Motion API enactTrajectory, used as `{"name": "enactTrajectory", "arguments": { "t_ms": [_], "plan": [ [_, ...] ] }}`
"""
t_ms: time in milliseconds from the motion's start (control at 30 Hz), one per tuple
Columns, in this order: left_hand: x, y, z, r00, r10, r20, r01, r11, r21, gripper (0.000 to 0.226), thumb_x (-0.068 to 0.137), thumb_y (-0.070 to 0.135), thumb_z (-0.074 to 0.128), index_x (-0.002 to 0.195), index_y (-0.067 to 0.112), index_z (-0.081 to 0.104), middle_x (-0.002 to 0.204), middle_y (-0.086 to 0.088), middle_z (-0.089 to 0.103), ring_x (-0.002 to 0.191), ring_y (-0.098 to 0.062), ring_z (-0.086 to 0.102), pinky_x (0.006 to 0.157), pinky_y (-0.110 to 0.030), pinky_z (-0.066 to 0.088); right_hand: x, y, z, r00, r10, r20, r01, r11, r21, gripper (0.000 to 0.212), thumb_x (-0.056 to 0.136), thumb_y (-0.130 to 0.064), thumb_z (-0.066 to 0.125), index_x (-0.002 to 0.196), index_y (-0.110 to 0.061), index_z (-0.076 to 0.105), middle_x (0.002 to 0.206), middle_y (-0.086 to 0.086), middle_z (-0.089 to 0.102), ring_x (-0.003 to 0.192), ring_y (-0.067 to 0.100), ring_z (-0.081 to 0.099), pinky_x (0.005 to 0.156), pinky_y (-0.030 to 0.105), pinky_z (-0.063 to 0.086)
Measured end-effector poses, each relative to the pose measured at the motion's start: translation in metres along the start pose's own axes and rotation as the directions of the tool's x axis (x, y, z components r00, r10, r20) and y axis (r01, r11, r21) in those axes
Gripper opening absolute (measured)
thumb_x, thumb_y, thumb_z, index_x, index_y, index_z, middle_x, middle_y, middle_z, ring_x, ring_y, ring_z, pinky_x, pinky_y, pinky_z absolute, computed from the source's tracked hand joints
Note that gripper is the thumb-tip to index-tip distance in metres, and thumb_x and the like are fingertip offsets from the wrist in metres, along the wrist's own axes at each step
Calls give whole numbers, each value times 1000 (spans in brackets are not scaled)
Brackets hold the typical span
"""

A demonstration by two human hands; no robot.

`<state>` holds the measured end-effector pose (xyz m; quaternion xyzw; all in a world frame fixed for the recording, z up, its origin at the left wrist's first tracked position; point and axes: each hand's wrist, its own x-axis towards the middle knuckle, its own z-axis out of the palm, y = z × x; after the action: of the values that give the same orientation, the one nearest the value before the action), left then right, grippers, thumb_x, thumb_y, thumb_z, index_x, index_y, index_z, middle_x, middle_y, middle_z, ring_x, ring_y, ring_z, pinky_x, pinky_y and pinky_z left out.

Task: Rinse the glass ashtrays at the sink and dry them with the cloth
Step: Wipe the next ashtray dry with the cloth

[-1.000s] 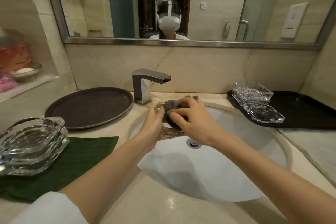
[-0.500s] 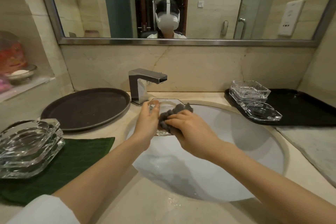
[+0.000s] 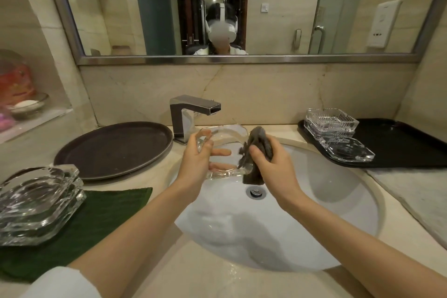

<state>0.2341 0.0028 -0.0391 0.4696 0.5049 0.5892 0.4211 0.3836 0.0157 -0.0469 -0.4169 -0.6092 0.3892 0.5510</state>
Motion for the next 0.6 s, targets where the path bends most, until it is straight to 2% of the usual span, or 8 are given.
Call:
{"name": "enactTrajectory", "arguments": {
  "t_ms": [67, 100, 167, 267, 333, 367, 467, 600],
  "plan": [
    [0, 3, -1, 999, -26, 35, 29, 996, -83, 23, 101, 26, 36, 123, 31, 39, 83, -1, 73, 62, -23, 70, 71, -38, 57, 1, -14, 0, 959, 206, 195, -266, 895, 359, 14, 88, -12, 60, 102, -12, 57, 98, 13, 70, 80, 26, 70, 63, 38, 58],
    [1, 4, 0, 998, -38, 46, 42, 995, -94, 23, 101, 28, 35, 123, 32, 38, 84, -1, 73, 63, -22, 70, 70, -37, 56, 3, -18, -2, 930, 248, 270, -347, 834, 429, 18, 86, -9, 60, 104, -9, 57, 98, 14, 70, 78, 26, 70, 63, 41, 59],
    [0, 3, 0, 998, -41, 46, 40, 999, 24, 25, 100, 31, 35, 125, 31, 35, 91, -1, 68, 72, -19, 70, 75, -35, 52, 7, -22, -4, 904, 293, 313, -405, 823, 398, 23, 83, -1, 61, 106, -4, 58, 94, 15, 70, 74, 26, 70, 65, 39, 58],
    [-2, -3, 4, 996, -59, 69, 35, 948, 317, 50, 99, 33, 39, 143, 22, 18, 137, -1, 45, 119, -19, 50, 93, -35, 40, 8, -20, -3, 913, 368, 173, -406, 849, 338, 18, 80, 6, 59, 94, -5, 60, 84, 14, 67, 66, 25, 67, 56, 36, 58],
    [-4, -7, 8, 996, -67, 59, 37, 909, 416, 65, 97, 32, 44, 148, 19, 6, 153, -3, 21, 131, -19, 35, 103, -37, 34, 4, -18, 0, 932, 359, 47, -357, 887, 295, 20, 77, 9, 58, 88, -8, 59, 80, 13, 64, 63, 26, 64, 50, 36, 56],
    [-5, -6, 9, 994, -88, 59, 58, 917, 394, 71, 96, 33, 46, 149, 20, 1, 154, -4, 19, 133, -21, 35, 106, -39, 33, 3, -18, 3, 942, 335, 5, -324, 906, 272, 22, 75, 10, 57, 87, -9, 58, 78, 12, 63, 62, 26, 63, 49, 36, 55],
    [-4, -1, 16, 969, -213, 122, 199, 973, 114, 71, 95, 39, 46, 148, 28, 0, 143, -7, 39, 112, -23, 54, 99, -44, 43, 2, -19, 5, 949, 307, 71, -315, 910, 269, 25, 76, 9, 57, 92, -10, 58, 82, 12, 64, 70, 28, 64, 63, 45, 54],
    [-3, 3, 14, 966, -179, 184, 191, 980, -48, 66, 87, 39, 57, 141, 32, 19, 117, 2, 55, 95, -15, 59, 72, -29, 52, 6, -17, -4, 858, 320, 403, -479, 780, 402, 38, 65, -10, 61, 103, -6, 61, 92, 17, 66, 81, 30, 62, 72, 42, 47]
  ]
}}
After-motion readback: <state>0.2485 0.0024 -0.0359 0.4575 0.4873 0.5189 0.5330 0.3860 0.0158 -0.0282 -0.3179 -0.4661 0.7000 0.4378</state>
